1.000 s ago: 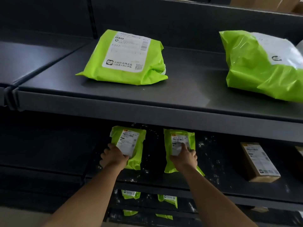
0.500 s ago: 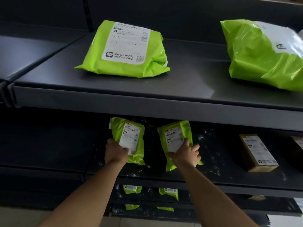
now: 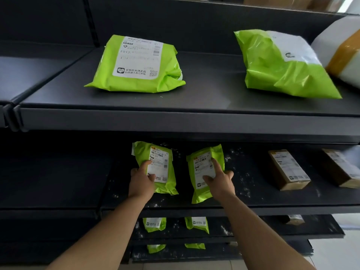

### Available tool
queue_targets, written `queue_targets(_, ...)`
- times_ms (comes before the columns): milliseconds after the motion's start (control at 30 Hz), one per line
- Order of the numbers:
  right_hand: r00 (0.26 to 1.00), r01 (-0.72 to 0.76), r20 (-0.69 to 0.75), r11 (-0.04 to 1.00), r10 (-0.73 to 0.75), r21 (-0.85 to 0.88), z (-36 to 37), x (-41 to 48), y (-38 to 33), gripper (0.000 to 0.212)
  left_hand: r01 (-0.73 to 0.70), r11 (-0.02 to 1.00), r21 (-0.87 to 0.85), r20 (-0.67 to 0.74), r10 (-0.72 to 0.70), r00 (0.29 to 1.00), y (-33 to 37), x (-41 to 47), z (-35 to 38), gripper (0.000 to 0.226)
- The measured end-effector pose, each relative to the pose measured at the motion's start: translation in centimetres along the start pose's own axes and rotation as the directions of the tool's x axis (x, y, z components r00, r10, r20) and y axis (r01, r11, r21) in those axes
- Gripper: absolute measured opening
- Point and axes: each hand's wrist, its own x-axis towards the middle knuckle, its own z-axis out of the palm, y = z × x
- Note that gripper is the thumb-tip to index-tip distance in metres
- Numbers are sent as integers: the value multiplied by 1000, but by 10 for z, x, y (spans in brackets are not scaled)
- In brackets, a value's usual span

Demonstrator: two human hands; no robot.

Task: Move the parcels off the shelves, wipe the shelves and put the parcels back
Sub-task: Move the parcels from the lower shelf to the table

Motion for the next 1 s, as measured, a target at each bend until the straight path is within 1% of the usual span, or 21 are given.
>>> queue_targets(100,999,-24,-36,997,27,69,-14,-8,13,66,-26,1000,6,12,26,1000,12,-5,4,46)
queue_targets(233,991,-16,-129,986,37,164,-39,-23,36,62,-56,998,-23,52,57,997,36,-15,17,46)
queue_targets(467,954,-78,-257,952,158,295,-96,-54,93,59,-175,983,-47,147,181,972,100,-43,60,47)
queue_targets(633,896,-159,-347,928,279,336,-141,-78,157,59,-255,964,-74,237,265,935,153,-78,105,47)
queue_targets(733,869,-180,-365,901,334,394,-161,-92,191,58,-282,955,-92,277,297,914,179,-100,131,47)
queue_targets(867,805,-183,-461,895,375,407,-204,-124,257,60,-342,931,-130,351,365,862,225,-152,182,49)
queue_targets(1000,744,-236,-512,885,430,401,-247,-161,323,62,-390,906,-167,416,423,805,267,-209,235,50)
